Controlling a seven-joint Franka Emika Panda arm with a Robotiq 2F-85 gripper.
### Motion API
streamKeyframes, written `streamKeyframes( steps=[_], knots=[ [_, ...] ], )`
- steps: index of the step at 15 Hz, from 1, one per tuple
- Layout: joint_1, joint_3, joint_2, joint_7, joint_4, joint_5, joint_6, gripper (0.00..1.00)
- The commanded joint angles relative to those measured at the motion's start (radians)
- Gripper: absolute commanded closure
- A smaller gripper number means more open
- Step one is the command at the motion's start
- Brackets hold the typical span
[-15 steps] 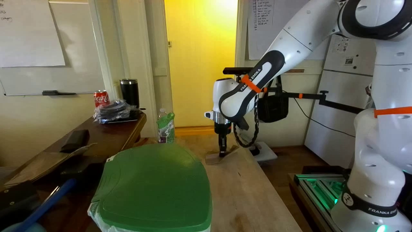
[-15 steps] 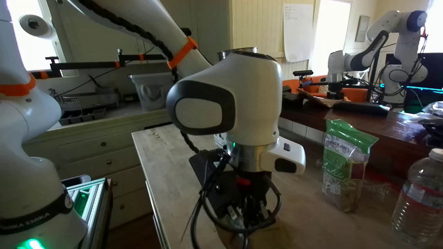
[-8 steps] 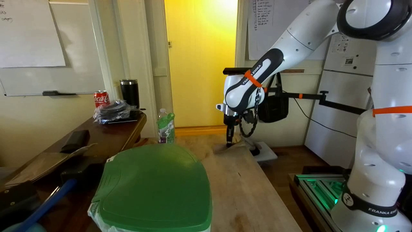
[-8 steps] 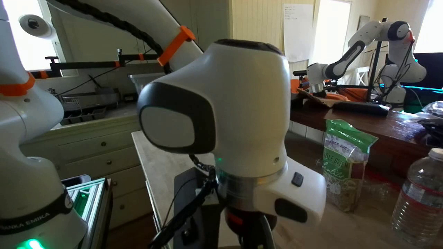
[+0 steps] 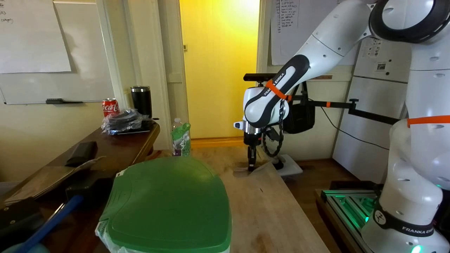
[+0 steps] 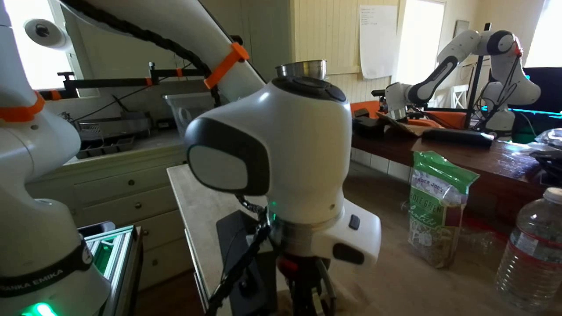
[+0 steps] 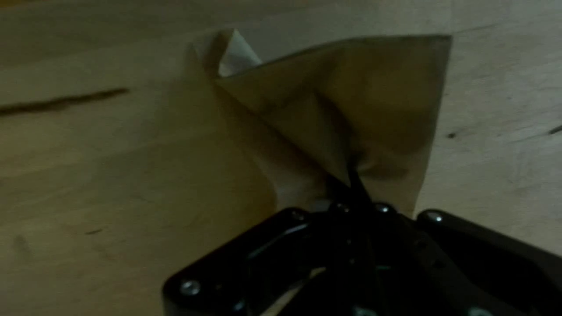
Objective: Use the brown napkin to wipe the counter.
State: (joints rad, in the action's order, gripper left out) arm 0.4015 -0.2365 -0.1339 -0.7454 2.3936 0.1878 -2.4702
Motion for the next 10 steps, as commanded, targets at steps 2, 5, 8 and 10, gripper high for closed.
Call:
streamKeyframes(
  steps=[2, 5, 8, 10],
  knots=[
    [-0.078, 0.059, 0.004, -0.038, 0.046, 0.008, 0.051, 1.00],
    [-0.130, 0.092, -0.014, -0.028, 0.036, -0.006, 0.081, 1.00],
    [-0.186, 0.121, -0.016, 0.000, 0.035, -0.058, 0.116, 1.00],
    [-0.223, 0.141, -0.027, 0.023, 0.025, -0.108, 0.132, 1.00]
  ],
)
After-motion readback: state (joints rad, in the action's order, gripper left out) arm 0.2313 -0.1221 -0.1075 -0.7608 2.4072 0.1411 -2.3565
